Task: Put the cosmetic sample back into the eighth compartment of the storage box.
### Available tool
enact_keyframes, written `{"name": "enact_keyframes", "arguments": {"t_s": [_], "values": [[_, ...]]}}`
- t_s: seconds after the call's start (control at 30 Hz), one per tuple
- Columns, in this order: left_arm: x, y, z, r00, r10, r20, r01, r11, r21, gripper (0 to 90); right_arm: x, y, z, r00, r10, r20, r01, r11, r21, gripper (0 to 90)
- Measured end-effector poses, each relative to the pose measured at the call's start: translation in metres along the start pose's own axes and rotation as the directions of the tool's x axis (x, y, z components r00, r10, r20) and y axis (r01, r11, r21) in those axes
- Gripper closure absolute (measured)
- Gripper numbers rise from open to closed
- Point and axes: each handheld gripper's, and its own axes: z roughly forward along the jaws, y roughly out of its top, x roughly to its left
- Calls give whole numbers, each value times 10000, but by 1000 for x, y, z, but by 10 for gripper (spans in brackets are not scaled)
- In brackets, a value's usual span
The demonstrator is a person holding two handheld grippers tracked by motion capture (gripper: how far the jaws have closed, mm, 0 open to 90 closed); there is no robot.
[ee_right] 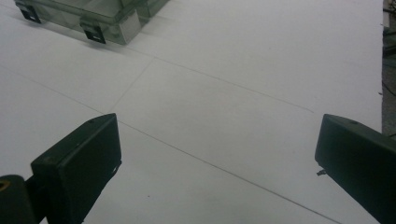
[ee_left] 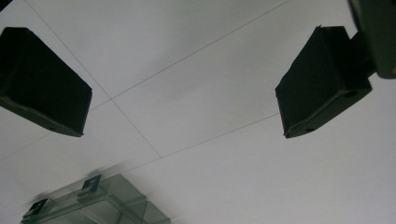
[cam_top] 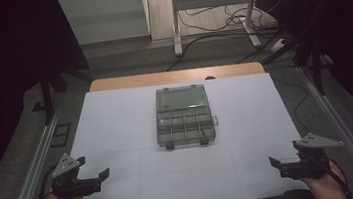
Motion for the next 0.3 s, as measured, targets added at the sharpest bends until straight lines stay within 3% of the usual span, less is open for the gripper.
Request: {"name": "enact_keyframes", "arguments": {"t_s": [0.3], "values": [[0, 1, 0, 10000, 7, -5, -7, 10000, 5, 37, -2, -2, 1, 10000, 60, 55, -61, 9999, 121, 3]]}}
